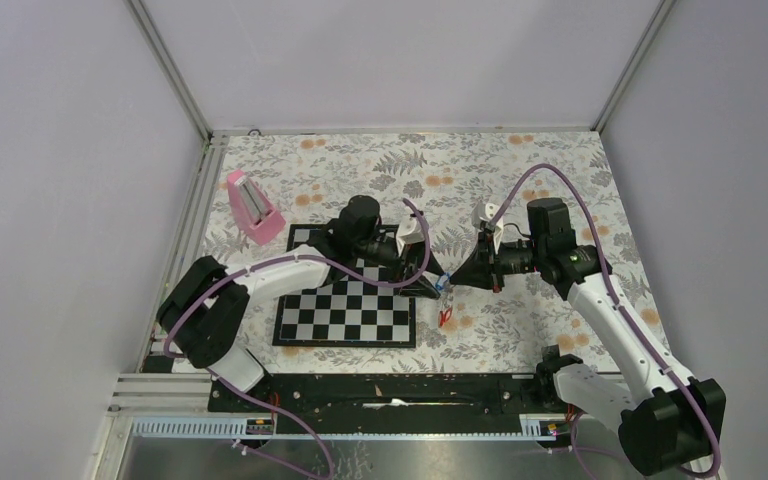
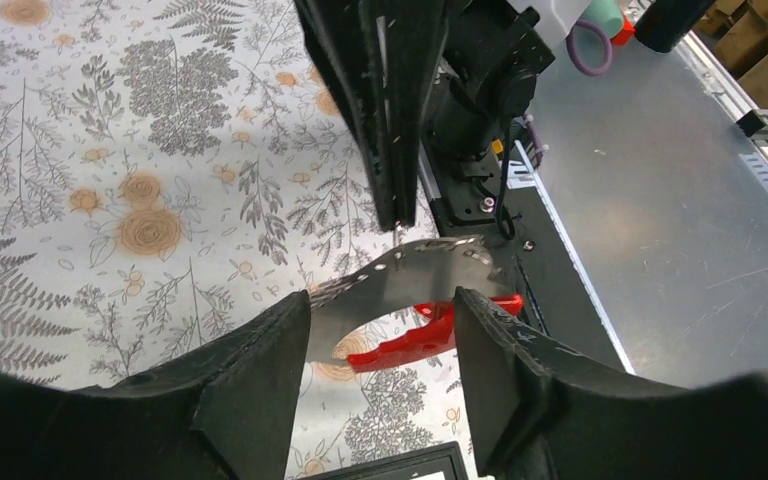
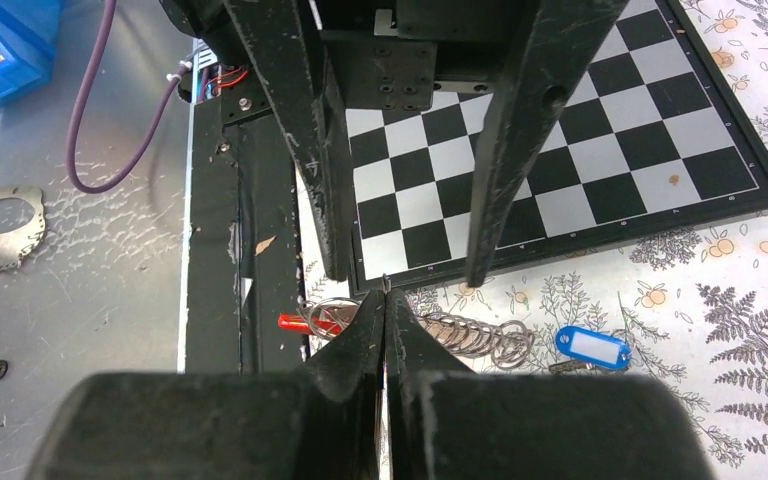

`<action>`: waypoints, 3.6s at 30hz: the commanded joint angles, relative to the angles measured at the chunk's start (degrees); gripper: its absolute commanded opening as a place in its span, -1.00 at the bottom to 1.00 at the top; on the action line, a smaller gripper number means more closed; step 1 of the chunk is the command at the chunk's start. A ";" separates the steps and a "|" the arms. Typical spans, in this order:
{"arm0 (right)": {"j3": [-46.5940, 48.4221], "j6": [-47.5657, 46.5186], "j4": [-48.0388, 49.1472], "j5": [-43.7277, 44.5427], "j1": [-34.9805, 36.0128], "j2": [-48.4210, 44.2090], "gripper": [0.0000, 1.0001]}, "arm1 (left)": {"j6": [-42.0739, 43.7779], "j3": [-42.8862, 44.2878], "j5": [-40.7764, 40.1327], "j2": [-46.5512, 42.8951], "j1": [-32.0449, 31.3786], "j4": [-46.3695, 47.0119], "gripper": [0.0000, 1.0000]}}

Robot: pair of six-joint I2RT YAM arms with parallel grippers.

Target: Put the keys on the keyring

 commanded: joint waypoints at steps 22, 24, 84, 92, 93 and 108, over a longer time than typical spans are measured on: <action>-0.42 3.49 5.48 -1.53 -0.66 0.06 -1.00 | -9.05 1.63 0.19 1.74 -1.34 11.26 -0.61; -0.27 3.58 5.41 -1.49 -0.65 0.06 -1.00 | -8.98 1.65 0.30 1.78 -1.35 11.06 -0.76; -11.36 4.70 23.04 -4.77 0.16 3.13 -0.26 | 26.17 29.13 -24.45 3.32 -10.17 -52.38 -1.00; -11.48 5.61 23.96 -5.43 0.32 3.30 -0.66 | 25.41 29.40 -23.96 3.88 -10.17 -51.84 -1.00; -11.43 5.60 23.89 -5.59 0.32 3.32 -0.80 | 25.28 29.45 -23.98 3.99 -10.21 -51.84 -1.00; -2.06 -6.39 0.10 2.18 -2.40 -2.29 -1.00 | 26.16 19.88 -20.39 -2.16 -1.40 -40.73 0.47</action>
